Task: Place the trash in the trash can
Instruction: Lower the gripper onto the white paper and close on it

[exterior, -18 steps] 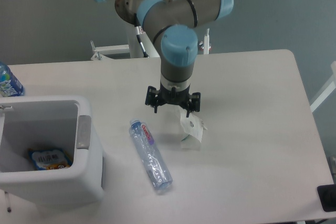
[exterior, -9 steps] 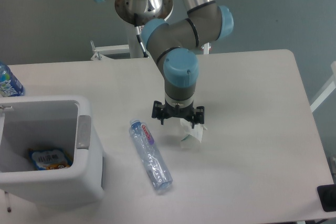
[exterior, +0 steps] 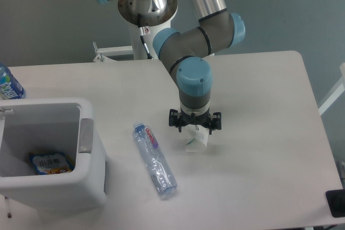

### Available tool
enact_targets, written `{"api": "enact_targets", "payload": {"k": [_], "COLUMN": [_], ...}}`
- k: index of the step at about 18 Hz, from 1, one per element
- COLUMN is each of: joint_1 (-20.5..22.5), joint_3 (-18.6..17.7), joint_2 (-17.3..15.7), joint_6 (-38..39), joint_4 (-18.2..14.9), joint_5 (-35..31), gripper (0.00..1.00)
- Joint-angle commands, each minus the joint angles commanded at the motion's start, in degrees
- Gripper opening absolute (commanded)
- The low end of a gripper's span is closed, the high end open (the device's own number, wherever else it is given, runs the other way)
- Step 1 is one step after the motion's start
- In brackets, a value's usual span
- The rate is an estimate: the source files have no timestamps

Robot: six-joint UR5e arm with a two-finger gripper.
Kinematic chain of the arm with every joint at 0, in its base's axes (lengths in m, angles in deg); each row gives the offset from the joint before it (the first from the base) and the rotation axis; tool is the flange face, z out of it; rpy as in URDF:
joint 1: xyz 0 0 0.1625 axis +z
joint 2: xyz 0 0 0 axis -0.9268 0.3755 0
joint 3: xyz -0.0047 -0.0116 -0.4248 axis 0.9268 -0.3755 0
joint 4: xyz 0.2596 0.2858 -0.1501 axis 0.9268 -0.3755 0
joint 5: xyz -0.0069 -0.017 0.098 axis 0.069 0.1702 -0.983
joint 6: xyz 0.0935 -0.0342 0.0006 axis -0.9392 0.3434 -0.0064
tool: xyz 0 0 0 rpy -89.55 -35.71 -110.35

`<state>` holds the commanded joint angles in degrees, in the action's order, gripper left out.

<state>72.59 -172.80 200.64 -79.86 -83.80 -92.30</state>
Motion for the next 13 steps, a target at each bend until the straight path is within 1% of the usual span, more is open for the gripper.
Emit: {"api": "enact_targets", "payload": {"k": [2, 3, 6, 10, 11, 13], "joint_1": [0.70, 0.70, 0.79, 1.23, 1.49, 2.63], "joint_3": [-0.09, 0.00, 0.00, 1.66, 2.98, 4.91], "joint_2": [-0.09, -0.17, -0.26, -0.87, -1.49, -3.77], "joint_6": [-0.09, -0.26, -0.09, -0.44, -0.35, 0.00], "joint_4": [0.00, 0.00, 0.00, -0.17, -0.44, -0.97], "joint_5": [0.00, 0.00, 0.09, 0.09, 0.52, 1.92], "gripper": [0.09, 0.02, 0.00, 0.00, 0.00, 0.00]}}
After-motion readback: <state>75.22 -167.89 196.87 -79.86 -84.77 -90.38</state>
